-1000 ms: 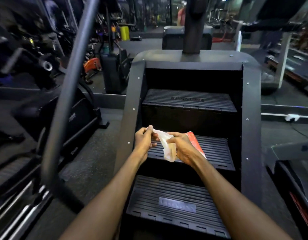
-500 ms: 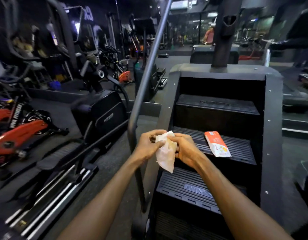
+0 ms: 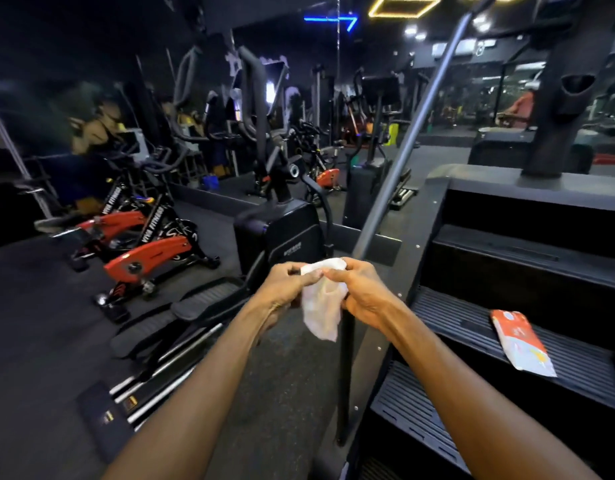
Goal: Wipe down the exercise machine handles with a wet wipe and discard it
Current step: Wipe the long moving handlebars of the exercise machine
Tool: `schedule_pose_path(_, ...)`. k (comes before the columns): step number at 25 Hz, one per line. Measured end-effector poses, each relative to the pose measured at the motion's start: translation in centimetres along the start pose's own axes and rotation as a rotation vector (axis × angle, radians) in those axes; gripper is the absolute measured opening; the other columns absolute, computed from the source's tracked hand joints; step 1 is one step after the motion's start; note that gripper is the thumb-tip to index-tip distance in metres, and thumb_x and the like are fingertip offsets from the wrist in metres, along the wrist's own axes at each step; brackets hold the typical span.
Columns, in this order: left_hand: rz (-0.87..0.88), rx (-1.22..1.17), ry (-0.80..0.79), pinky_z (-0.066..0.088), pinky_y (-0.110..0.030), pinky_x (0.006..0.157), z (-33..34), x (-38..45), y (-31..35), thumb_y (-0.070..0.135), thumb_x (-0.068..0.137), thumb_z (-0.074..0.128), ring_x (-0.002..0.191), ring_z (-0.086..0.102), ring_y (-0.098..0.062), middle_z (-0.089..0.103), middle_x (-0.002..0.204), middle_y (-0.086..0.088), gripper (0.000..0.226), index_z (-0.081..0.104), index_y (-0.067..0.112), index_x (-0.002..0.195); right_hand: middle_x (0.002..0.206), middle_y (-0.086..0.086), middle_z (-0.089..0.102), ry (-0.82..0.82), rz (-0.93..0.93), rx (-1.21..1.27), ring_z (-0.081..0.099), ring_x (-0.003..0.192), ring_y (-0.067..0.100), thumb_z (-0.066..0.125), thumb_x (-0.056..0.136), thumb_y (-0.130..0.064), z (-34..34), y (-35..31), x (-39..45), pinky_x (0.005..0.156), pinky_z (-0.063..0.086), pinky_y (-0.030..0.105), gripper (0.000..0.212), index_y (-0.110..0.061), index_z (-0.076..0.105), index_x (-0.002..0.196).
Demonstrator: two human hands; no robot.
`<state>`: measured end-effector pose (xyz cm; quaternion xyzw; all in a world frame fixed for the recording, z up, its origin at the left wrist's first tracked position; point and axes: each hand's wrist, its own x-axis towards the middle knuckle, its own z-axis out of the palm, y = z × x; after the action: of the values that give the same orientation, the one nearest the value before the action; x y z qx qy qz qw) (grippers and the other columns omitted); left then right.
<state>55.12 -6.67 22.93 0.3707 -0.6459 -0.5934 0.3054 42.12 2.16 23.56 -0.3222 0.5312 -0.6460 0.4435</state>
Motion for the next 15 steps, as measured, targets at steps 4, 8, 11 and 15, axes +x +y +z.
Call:
schedule_pose_path(4, -0.11, -0.026, -0.135, 0.046, -0.033, 0.073, -6.7, 0.0, 0.4, 0.043, 0.088, 0.069, 0.08, 0.067, -0.019, 0.074, 0.09, -0.008, 0.037, 0.075, 0.008, 0.101, 0.099, 0.024, 0.066, -0.089, -0.057, -0.123, 0.064, 0.09, 0.032, 0.057, 0.089, 0.009, 5.6, -1.1, 2.5, 0.081, 0.053, 0.046, 0.021, 0.01, 0.065, 0.108)
schedule_pose_path(8, -0.052, -0.113, 0.036, 0.05, -0.035, 0.068, -11.9, 1.9, 0.8, 0.013, 0.087, 0.072, 0.076, 0.062, -0.026, 0.067, 0.091, -0.018, 0.019, 0.065, 0.003, 0.101, 0.104, 0.011, 0.072, 0.018, -0.215, -0.568, 0.068, 0.097, 0.025, 0.066, 0.086, -0.007, 10.0, -0.4, 6.1, 0.078, 0.056, 0.04, 0.02, -0.012, 0.073, 0.104)
schedule_pose_path(11, -0.072, -0.181, 0.045, 0.051, -0.03, 0.059, -16.5, 4.4, 1.3, 0.0, 0.089, 0.064, 0.07, 0.063, -0.022, 0.067, 0.091, -0.016, 0.024, 0.063, 0.005, 0.112, 0.1, 0.002, 0.071, 0.192, -0.422, -0.771, 0.065, 0.095, 0.014, 0.063, 0.081, -0.006, 14.6, 0.5, 9.4, 0.074, 0.05, 0.022, 0.028, -0.024, 0.079, 0.094)
schedule_pose_path(15, -0.127, -0.448, -0.079, 0.061, -0.035, 0.067, -22.7, 8.2, 2.5, 0.019, 0.091, 0.065, 0.072, 0.069, -0.023, 0.071, 0.084, -0.013, 0.023, 0.069, 0.003, 0.106, 0.095, -0.002, 0.051, 0.227, -0.528, -0.84, 0.049, 0.08, 0.001, 0.063, 0.081, 0.0, 20.7, 1.1, 13.4, 0.067, 0.037, -0.001, 0.027, -0.016, 0.079, 0.097)
